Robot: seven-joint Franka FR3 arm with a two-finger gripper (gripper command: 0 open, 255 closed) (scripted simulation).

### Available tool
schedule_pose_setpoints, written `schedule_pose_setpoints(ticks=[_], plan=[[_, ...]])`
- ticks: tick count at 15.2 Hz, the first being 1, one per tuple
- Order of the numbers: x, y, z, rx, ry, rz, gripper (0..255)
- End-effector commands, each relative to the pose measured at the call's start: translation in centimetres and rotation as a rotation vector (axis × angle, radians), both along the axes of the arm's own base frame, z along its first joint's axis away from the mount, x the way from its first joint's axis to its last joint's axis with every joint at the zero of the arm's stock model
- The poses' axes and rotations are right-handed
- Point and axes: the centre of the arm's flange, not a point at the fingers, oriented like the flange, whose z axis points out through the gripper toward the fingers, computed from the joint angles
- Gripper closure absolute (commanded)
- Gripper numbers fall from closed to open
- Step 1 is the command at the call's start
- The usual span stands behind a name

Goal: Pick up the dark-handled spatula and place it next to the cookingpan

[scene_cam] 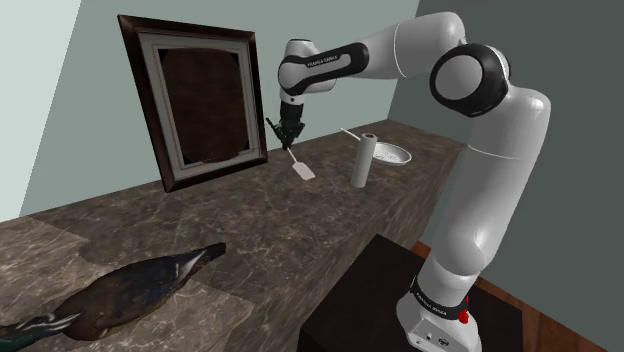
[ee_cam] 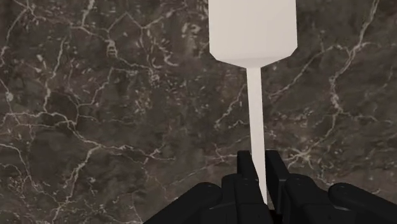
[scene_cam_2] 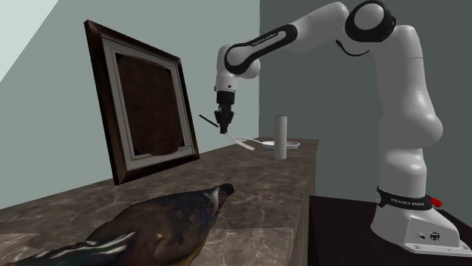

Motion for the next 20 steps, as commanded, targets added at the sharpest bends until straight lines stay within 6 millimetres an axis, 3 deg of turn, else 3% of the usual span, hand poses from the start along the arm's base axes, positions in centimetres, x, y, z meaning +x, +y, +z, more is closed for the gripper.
schedule_pose_setpoints(ticks=[1,15,16,20], plan=[[0.6,-2.6,-0.1,0.0,0.0,0.002,255],[2.4,-21.0,-0.1,0.0,0.0,0.002,255],[2.5,-21.9,-0.1,0.0,0.0,0.002,255],[2.5,-21.9,-2.2,0.0,0.0,0.002,255]])
